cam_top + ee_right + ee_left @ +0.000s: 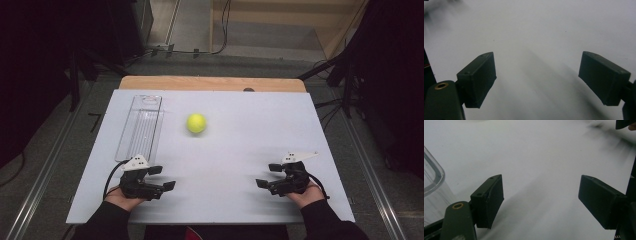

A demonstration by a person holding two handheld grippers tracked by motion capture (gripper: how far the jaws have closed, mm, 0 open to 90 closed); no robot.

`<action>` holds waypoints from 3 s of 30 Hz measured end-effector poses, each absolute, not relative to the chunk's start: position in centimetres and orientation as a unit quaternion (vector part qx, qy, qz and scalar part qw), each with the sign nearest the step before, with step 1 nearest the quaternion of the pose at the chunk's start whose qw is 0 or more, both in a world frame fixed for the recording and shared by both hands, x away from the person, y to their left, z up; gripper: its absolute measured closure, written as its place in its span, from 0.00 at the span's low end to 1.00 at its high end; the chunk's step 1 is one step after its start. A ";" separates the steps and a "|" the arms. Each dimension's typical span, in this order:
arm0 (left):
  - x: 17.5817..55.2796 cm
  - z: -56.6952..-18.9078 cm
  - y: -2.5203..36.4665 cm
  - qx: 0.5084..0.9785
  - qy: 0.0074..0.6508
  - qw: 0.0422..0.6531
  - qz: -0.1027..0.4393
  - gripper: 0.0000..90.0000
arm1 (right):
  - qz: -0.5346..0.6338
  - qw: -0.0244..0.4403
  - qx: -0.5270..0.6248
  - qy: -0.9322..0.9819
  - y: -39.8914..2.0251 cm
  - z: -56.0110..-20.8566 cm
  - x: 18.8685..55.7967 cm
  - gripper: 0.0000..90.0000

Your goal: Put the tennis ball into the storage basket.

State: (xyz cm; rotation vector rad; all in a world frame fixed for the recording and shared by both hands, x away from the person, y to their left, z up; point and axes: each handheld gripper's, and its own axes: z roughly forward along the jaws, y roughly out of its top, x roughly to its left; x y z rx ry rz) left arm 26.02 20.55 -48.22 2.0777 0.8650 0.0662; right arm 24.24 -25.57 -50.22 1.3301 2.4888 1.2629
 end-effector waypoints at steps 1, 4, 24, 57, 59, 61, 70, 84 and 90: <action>26.0 -48.2 20.5 0.832 0.347 0.432 0.026 0.24 | 0.408 0.026 0.430 0.805 -25.6 -50.2 24.2 0.14; 26.0 -48.2 20.5 0.833 0.347 0.431 0.026 0.24 | 0.410 0.024 0.430 0.804 -25.6 -50.2 24.2 0.14; 26.2 -47.4 19.4 0.828 0.351 0.437 0.012 0.23 | 0.412 0.028 0.431 0.802 -25.6 -50.1 24.2 0.14; 27.9 -46.8 16.1 0.831 0.343 0.438 -0.021 0.00 | 0.415 0.026 0.427 0.803 -25.6 -50.0 24.2 0.14; 28.0 -46.7 16.0 0.832 0.345 0.434 -0.017 0.00 | 0.416 0.025 0.427 0.802 -25.6 -50.0 24.2 0.14; 28.1 -46.6 15.8 0.831 0.346 0.435 -0.014 0.01 | 0.416 0.026 0.428 0.802 -25.6 -50.0 24.2 0.14; 28.7 -46.5 15.1 0.835 0.346 0.428 -0.006 0.01 | 0.416 0.027 0.426 0.803 -25.6 -50.0 24.1 0.14; 30.0 -46.1 13.8 0.835 0.345 0.429 -0.003 0.01 | 0.416 0.025 0.426 0.803 -25.5 -50.0 24.1 0.14; 30.6 -46.0 13.3 0.838 0.344 0.424 -0.005 0.01 | 0.417 0.026 0.424 0.804 -25.5 -50.0 24.1 0.14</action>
